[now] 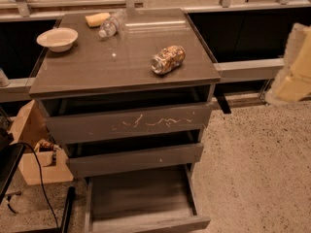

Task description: Place orange can into bottom drawer

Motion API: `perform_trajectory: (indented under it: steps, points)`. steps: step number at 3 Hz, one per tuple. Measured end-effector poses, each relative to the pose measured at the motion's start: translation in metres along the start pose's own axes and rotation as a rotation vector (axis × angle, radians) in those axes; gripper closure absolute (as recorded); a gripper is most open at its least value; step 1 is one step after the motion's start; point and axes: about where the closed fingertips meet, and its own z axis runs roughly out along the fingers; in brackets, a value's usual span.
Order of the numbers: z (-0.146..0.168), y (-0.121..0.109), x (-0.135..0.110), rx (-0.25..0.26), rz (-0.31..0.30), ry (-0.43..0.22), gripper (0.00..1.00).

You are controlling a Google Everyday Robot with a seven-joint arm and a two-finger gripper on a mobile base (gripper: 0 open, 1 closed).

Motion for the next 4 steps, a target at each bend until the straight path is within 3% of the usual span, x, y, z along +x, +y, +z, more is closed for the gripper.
perform_trajectory:
  steps: [2, 3, 4]
  points:
    - [0.053, -0.060, -0.050, 0.079, -0.147, -0.082, 0.00]
    - [0.074, -0.083, -0.062, 0.102, -0.206, -0.085, 0.00]
    - [0.101, -0.107, -0.071, 0.100, -0.304, -0.059, 0.00]
